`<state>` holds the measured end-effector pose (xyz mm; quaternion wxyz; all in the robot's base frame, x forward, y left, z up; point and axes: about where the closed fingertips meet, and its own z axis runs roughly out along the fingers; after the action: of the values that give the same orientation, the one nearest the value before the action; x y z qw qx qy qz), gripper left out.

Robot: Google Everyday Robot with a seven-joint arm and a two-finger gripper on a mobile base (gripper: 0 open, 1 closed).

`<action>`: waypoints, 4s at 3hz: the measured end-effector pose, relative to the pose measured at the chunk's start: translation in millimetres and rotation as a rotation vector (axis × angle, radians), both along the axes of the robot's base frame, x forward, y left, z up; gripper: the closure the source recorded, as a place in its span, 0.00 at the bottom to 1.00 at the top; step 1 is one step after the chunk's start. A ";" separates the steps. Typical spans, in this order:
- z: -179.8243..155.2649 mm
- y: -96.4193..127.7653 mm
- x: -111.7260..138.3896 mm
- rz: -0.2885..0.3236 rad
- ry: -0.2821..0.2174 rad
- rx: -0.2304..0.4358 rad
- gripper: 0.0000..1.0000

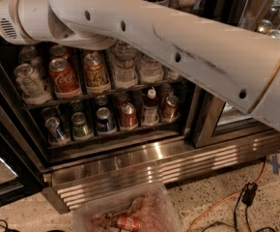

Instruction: Pick green can from top shelf of fridge

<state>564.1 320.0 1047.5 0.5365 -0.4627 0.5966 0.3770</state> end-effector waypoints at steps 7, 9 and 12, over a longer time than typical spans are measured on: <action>3.6 -16.3 33.7 -0.150 -0.035 0.045 0.36; 5.6 -14.4 36.5 -0.169 -0.034 0.048 0.34; 14.6 18.6 37.0 -0.110 -0.073 0.052 0.42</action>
Offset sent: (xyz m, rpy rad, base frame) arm 0.0386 -0.0240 -0.0015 0.0641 -0.0317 -0.1312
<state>601.1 338.5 1062.0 0.5895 -0.4286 0.5911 0.3455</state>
